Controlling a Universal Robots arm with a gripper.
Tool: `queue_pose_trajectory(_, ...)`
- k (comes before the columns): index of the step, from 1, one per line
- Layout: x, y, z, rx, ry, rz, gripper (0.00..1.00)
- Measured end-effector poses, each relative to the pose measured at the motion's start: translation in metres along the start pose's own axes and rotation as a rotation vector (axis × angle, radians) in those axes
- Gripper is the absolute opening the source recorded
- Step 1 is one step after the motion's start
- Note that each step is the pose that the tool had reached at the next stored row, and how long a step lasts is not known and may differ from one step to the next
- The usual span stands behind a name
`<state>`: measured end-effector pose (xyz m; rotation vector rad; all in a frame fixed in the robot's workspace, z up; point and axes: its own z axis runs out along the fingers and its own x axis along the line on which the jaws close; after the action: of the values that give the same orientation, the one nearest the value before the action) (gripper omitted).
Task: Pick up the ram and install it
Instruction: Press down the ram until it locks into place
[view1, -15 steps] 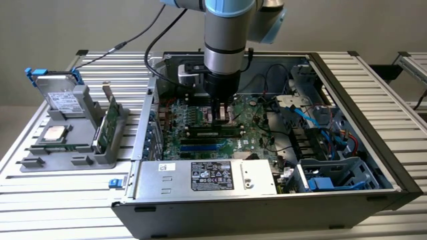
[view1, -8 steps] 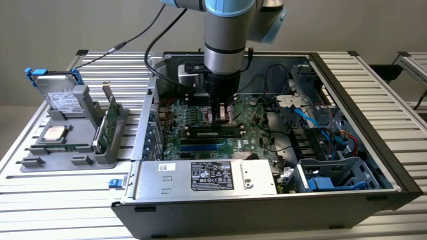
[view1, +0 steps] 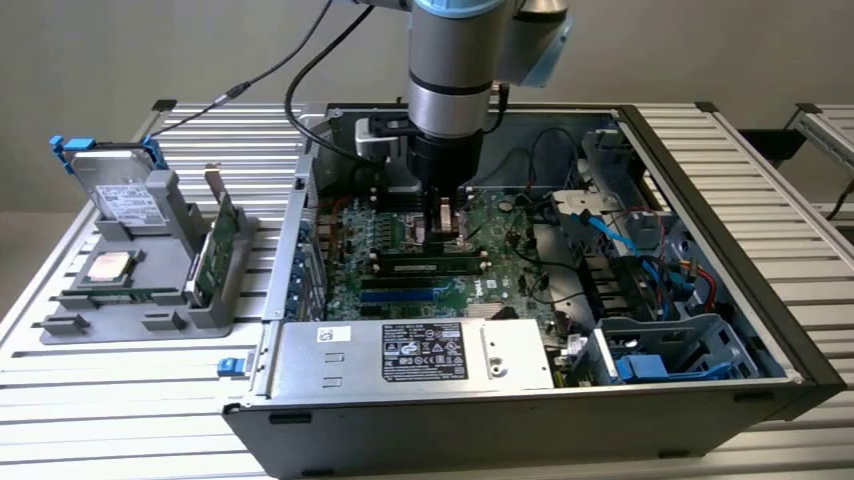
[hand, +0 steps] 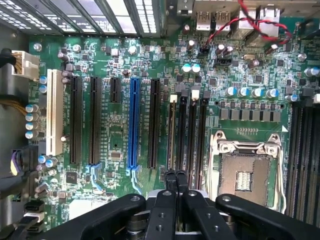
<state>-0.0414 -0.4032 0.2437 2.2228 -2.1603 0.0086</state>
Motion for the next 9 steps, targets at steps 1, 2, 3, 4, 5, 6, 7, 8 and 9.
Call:
queue_pose_trajectory(1,0.0001,0.0,-0.0015,0.0,-0.0013,0.0,0.1)
queue_pose_trajectory(2,0.0001,0.0,-0.0015,0.0,-0.0019,0.0,0.1)
queue_pose_trajectory(3,0.0001,0.0001,-0.0015,0.0,-0.0019,0.0,0.1)
queue_pose_trajectory(4,0.0001,0.0,-0.0015,0.0,-0.0021,0.0,0.1)
queue_pose_trajectory(5,0.0002,0.0,-0.0015,0.0,-0.002,0.0,0.1)
queue_pose_trajectory(6,0.0002,0.0,-0.0016,0.0,-0.0019,0.0,0.1)
queue_pose_trajectory(7,0.0002,0.0,-0.0016,-0.0001,-0.0019,0.0,0.1)
queue_pose_trajectory(8,0.0002,0.0,-0.0016,-0.0001,-0.0019,0.0,0.1)
queue_pose_trajectory(9,0.0002,0.0001,-0.0016,-0.0001,-0.0019,0.0,0.1)
